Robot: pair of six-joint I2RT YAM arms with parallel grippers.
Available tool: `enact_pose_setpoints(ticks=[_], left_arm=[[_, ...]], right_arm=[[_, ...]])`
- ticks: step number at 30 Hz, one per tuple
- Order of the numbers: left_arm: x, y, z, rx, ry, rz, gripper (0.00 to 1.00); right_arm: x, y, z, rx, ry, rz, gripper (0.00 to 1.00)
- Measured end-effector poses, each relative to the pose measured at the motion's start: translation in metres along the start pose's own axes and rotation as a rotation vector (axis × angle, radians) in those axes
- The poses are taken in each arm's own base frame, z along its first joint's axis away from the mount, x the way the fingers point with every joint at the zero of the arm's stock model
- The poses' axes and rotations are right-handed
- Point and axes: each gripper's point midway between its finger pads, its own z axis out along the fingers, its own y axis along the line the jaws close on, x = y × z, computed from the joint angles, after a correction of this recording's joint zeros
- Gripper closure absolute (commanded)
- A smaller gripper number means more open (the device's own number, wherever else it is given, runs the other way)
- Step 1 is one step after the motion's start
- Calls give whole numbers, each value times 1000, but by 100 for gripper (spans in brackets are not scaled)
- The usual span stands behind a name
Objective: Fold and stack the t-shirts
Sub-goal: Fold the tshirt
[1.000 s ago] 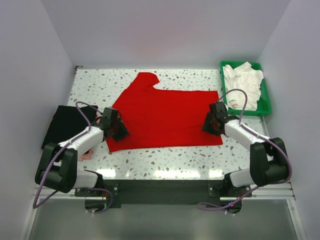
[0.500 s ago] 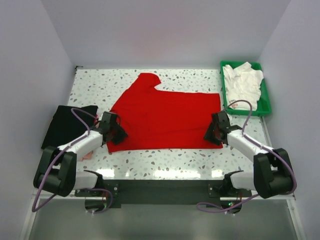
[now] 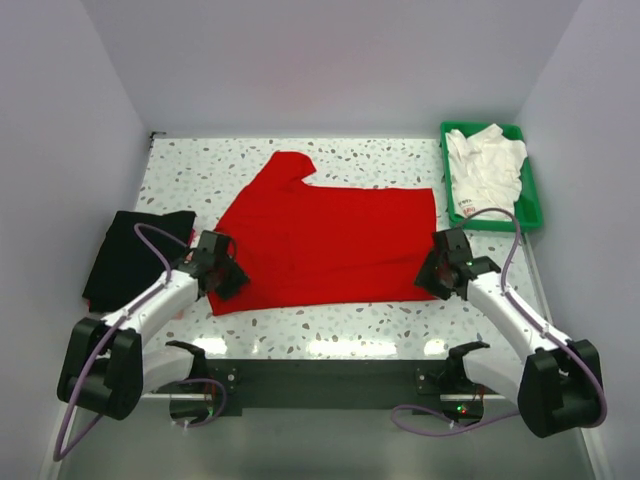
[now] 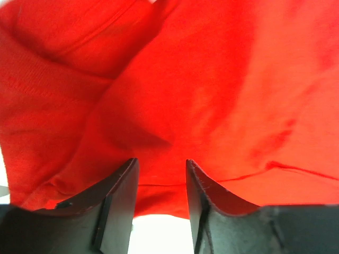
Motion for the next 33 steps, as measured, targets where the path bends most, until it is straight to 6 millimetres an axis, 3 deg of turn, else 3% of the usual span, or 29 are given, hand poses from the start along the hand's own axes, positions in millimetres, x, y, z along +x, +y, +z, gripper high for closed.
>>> enact_pose_setpoints(ticks=[2,4,8,11,14,17,22,29,33], left_arm=[[-9,-10,-8,5,-13,16,51],[-28,-34,-19,41,-52,30,50],[-95,-108,-43,166,-183,54,48],[-152,-161,-48,233,-282,83,47],[-204,-200,-33,269,-355,138,45],[-239,-222,-1,280,-386,219,43],[-262,-239,56,298,-370,381,38],[-265,-260,116,363,-331,585,36],[-265,-270,143,405,-317,637,32]], right_arm=[[-13,15,-7,-39,-12,-21,53],[-34,38,-15,-101,-39,-46,52],[-77,91,-21,-233,-98,-87,52],[-103,124,-13,-297,-109,-126,52],[-121,150,2,-341,-112,-168,52],[-137,172,18,-368,-114,-216,52],[-166,200,41,-384,-142,-284,52],[-198,229,54,-411,-194,-341,51],[-204,239,57,-436,-202,-358,51]])
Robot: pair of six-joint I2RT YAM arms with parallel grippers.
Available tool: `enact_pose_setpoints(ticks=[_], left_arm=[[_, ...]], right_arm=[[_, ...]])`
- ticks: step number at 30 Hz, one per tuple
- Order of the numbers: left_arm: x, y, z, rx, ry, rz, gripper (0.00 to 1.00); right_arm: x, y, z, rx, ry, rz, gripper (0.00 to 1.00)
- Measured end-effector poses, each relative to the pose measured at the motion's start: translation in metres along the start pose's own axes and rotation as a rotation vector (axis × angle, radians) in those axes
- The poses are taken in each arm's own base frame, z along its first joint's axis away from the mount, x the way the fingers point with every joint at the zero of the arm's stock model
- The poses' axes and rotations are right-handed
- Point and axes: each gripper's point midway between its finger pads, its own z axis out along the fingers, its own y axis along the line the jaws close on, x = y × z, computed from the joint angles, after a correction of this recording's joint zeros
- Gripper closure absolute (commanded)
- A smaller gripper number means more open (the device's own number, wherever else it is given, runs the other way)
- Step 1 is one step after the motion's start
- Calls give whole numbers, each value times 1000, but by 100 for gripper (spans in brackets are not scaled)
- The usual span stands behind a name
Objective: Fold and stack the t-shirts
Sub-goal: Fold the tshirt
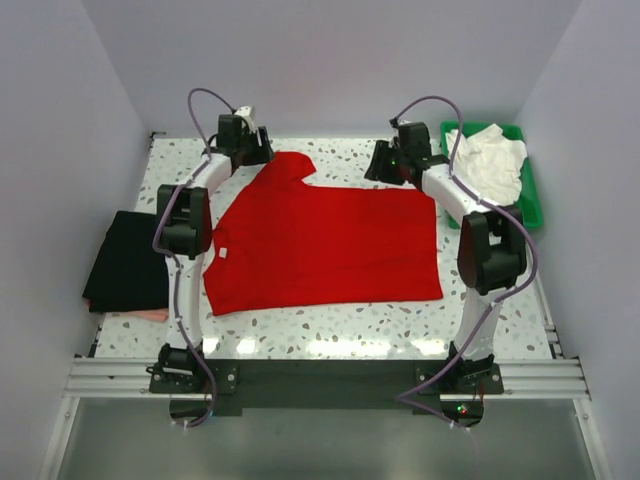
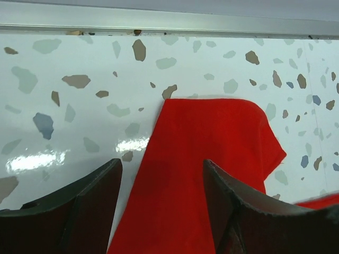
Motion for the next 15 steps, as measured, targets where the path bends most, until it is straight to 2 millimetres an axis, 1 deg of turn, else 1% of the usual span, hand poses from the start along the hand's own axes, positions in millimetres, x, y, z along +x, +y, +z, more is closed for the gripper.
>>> enact_pose_setpoints(ticks=[2,6,10,15], left_arm=[[5,-1,13,30,4,10,31],[12,-2,30,69,5,13,29],[14,-5,40,103,-7,18,28],[11,-9,45,133,-28,24,29]], right_arm=[[0,1,3,-8,0,-4,51],[3,2,9,-23,9,-5,51],[2,2,11,-26,1,-10,51],[0,2,12,-31,-7,-14,51]])
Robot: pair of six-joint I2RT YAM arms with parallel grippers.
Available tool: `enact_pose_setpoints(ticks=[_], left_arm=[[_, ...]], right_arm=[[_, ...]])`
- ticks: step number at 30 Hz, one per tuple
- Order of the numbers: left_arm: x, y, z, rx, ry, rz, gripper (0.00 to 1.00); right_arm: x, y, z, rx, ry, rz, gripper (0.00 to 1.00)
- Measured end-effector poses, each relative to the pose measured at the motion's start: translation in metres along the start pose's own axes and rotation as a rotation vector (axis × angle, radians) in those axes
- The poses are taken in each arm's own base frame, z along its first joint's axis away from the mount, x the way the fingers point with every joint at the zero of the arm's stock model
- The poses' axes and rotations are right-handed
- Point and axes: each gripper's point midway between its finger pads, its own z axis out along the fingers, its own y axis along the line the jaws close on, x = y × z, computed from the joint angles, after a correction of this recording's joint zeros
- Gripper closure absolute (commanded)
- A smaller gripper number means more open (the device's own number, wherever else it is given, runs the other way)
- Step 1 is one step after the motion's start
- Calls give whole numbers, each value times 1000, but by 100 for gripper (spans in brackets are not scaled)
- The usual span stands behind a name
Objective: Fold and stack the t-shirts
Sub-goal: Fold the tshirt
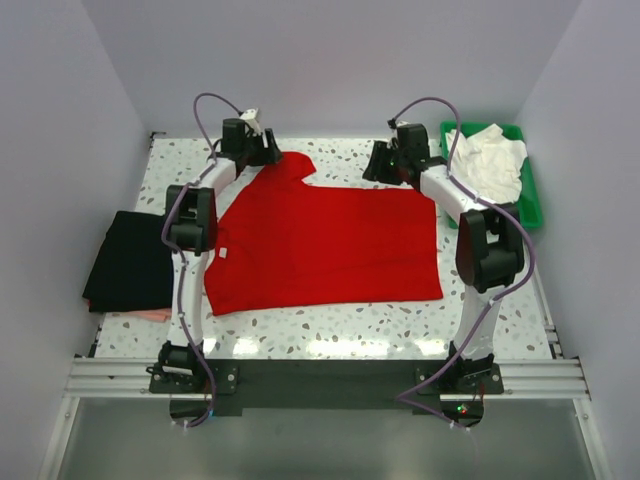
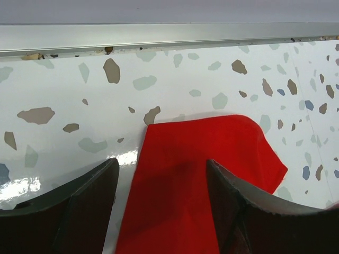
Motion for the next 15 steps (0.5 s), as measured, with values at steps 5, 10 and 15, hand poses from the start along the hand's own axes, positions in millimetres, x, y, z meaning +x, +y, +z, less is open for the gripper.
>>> enact_pose_setpoints(ticks=[5,10,15], left_arm=[[-1,-5,5,33,-19,8,37],[2,-11,8,58,-16,7,54],[2,-17,9,72,-20,9,66]], right_arm=[[4,-2,2,1,4,1,51],[7,-4,2,7,10,0,51],[7,-5,2,11,9,-7,52]])
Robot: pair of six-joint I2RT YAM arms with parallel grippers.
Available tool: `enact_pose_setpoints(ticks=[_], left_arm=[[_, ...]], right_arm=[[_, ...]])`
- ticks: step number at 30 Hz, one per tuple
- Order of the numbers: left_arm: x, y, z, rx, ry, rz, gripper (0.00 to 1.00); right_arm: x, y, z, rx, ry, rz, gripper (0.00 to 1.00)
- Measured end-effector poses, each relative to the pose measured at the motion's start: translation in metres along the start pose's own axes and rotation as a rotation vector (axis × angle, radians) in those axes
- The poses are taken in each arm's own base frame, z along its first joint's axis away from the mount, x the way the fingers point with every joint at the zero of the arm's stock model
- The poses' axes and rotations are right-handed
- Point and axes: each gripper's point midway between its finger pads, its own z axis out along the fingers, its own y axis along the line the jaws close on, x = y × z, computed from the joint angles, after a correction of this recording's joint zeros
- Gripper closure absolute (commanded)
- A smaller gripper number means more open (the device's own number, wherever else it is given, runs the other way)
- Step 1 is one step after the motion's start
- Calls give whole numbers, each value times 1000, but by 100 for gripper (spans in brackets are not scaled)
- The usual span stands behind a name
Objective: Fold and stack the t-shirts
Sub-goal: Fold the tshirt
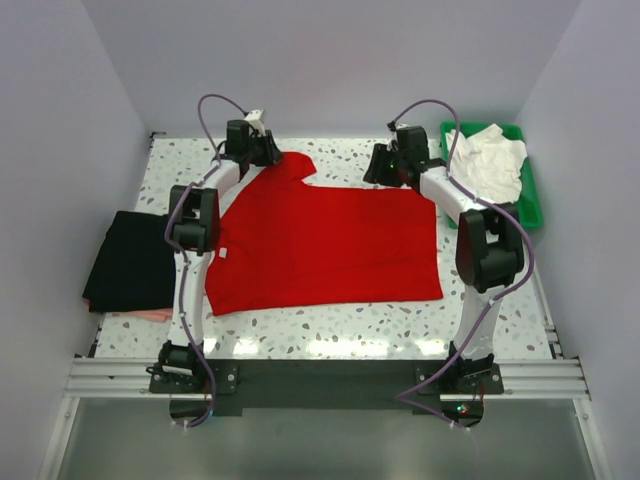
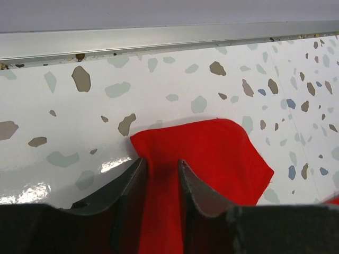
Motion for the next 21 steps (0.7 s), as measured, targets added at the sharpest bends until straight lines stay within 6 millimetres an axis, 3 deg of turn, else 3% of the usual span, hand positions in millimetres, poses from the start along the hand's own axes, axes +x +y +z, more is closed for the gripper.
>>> enact_pose_setpoints(ticks=[11,21], left_arm=[[-8,8,-2,-52,-43,-2,93],[-47,5,-28,-88,-125,10,100]], right_arm=[[3,-27,5,119,-3,-14,51],[-1,-91,18,252,10,51,51]])
